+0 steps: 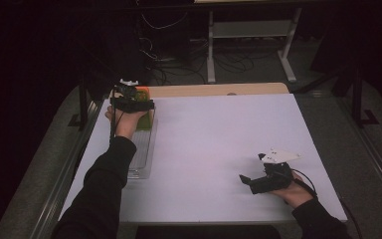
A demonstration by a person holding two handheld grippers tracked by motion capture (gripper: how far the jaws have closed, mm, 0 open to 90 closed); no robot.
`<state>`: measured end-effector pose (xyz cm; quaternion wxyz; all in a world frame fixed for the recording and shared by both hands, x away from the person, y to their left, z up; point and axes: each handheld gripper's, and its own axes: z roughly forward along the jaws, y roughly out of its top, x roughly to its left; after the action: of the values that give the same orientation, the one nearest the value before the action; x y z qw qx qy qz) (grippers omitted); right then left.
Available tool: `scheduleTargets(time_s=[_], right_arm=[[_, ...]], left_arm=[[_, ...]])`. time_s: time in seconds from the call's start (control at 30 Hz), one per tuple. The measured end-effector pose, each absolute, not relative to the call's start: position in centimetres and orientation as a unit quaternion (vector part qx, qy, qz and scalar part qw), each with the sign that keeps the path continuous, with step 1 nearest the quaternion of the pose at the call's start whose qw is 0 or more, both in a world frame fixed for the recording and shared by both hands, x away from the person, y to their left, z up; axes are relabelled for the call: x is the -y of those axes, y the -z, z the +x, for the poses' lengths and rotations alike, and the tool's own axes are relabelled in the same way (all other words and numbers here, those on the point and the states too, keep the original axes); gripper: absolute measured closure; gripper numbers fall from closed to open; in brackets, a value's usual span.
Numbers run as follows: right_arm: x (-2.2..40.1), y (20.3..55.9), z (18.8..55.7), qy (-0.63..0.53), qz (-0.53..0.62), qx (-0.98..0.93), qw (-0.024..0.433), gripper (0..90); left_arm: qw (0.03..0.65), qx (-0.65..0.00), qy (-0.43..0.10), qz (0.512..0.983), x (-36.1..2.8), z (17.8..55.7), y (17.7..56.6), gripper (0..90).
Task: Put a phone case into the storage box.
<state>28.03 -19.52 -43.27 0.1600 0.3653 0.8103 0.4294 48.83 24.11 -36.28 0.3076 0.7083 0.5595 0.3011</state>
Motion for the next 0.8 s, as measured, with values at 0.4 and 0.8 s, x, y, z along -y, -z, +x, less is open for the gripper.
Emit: scheduleTargets(time_s=[0.4,0.8], right_arm=[[19.5,43.2,28.0,-0.428,0.363,-0.811,0.164,0.0],[19.4,43.3,28.0,-0.427,0.362,-0.813,0.163,0.0]], left_arm=[[0.357,-0.491,-0.258,0.751,-24.8,45.7,33.7,0.0],[0.418,-0.415,-0.205,0.782,-24.4,41.3,32.8,0.0]])
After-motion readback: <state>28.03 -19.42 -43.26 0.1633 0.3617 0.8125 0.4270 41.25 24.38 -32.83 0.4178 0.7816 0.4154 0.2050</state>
